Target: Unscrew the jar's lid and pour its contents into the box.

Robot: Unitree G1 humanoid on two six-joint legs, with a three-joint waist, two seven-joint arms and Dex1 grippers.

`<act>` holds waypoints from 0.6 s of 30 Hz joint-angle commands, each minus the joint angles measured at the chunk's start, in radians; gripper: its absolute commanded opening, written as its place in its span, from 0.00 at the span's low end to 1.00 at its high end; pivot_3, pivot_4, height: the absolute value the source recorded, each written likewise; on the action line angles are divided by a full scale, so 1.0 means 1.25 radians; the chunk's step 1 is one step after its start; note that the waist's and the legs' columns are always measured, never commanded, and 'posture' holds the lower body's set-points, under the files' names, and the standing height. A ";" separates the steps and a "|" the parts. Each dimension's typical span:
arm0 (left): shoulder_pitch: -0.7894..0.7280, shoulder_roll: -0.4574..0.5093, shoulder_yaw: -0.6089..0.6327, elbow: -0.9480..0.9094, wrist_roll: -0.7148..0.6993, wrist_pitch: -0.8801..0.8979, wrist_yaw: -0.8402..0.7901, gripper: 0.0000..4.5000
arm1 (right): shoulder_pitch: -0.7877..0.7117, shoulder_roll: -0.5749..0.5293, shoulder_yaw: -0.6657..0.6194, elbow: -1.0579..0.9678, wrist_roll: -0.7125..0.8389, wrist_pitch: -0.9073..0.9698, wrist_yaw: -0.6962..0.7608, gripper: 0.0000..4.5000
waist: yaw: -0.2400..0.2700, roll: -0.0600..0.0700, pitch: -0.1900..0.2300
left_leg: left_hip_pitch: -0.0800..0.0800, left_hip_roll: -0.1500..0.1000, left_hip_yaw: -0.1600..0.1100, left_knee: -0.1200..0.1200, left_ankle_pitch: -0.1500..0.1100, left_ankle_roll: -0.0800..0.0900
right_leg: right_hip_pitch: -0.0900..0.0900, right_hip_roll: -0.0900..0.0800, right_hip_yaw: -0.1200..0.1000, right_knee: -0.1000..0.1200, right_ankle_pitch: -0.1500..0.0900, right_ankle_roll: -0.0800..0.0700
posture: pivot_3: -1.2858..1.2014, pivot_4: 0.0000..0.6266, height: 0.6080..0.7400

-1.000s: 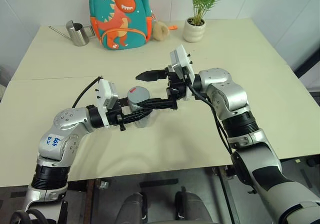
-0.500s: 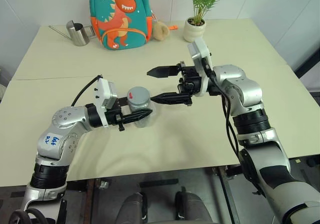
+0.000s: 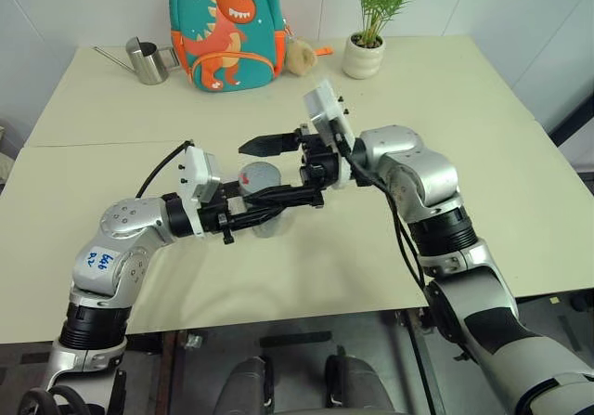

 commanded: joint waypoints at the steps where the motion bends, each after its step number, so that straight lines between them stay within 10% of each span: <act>1: -0.003 -0.003 0.007 -0.030 -0.007 -0.011 0.000 0.43 | -0.015 -0.002 -0.010 -0.012 0.004 -0.007 0.003 1.00 | 0.000 0.000 0.000 | 0.000 0.000 0.000 0.000 0.000 0.000 | 0.000 0.000 0.000 0.000 0.000 0.000 | 0.52 0.24 1.00; 5: -0.005 -0.004 0.006 -0.029 -0.006 -0.011 0.001 0.43 | -0.016 0.001 -0.013 -0.005 0.003 -0.011 0.006 0.96 | -0.001 0.000 0.000 | 0.000 0.000 0.000 0.000 0.000 0.000 | 0.000 0.000 0.000 0.000 0.000 0.000 | 0.52 0.24 1.00; 11: -0.009 0.001 0.009 -0.025 -0.006 -0.012 -0.003 0.43 | -0.011 0.002 -0.013 0.003 0.000 -0.020 0.016 0.57 | -0.001 0.000 0.000 | 0.000 0.000 0.000 0.000 0.000 0.000 | 0.000 0.000 0.000 0.000 0.000 0.000 | 0.52 0.24 1.00; 18: -0.004 0.005 0.012 -0.028 -0.007 -0.010 -0.004 0.43 | -0.015 0.011 -0.066 -0.015 0.082 0.057 0.013 0.56 | -0.001 0.000 0.000 | 0.000 0.000 0.000 0.000 0.000 0.000 | 0.000 0.000 0.000 0.000 0.000 0.000 | 0.52 0.24 1.00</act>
